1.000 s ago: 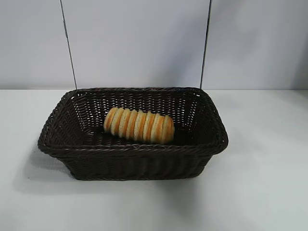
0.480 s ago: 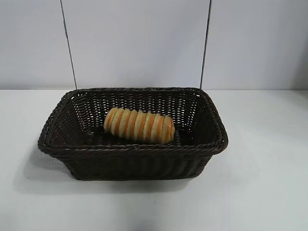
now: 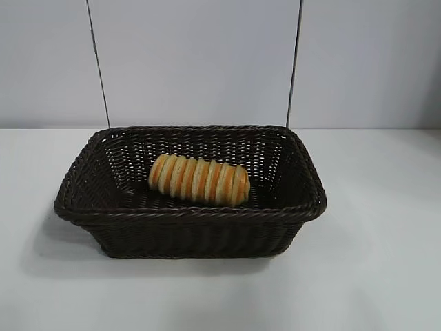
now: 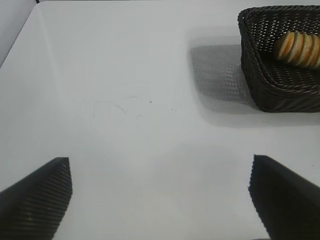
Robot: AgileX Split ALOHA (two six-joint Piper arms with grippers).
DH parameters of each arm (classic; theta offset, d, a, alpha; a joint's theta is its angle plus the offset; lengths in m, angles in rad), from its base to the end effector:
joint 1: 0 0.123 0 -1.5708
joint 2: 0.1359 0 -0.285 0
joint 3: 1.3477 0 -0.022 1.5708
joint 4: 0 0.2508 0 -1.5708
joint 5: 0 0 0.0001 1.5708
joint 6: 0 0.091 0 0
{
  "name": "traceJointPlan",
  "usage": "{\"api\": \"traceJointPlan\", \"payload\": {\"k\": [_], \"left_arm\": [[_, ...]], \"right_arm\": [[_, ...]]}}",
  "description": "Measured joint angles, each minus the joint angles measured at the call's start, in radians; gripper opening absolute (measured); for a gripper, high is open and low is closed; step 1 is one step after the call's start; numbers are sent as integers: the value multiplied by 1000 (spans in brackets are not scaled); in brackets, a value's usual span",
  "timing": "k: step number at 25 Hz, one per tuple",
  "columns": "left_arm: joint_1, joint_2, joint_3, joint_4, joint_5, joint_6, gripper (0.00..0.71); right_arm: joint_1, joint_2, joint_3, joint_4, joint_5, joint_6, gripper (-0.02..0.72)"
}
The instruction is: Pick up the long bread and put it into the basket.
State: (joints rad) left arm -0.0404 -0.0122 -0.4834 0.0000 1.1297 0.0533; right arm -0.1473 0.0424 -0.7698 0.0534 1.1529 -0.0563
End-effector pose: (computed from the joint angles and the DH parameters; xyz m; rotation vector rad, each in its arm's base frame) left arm -0.0078 0.0003 0.2672 0.0992 2.1154 0.0077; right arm -0.0376 0.0101 0.3409 0.0745 1.9074 -0.0765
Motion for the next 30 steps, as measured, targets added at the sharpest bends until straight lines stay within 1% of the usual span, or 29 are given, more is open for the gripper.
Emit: {"api": "traceJointPlan", "payload": {"k": [3, 10, 15, 18, 30], "left_arm": [[0, 0, 0, 0, 0, 0, 694], [0, 0, 0, 6, 0, 0, 694], [0, 0, 0, 6, 0, 0, 694], [0, 0, 0, 6, 0, 0, 694], [0, 0, 0, 6, 0, 0, 694]], "right_arm": [[0, -57, 76, 0, 0, 0, 666], [5, -63, 199, 0, -4, 0, 666], [5, -63, 284, 0, -39, 0, 664], [5, -63, 298, 0, -54, 0, 663], [5, -63, 298, 0, -59, 0, 663]]}}
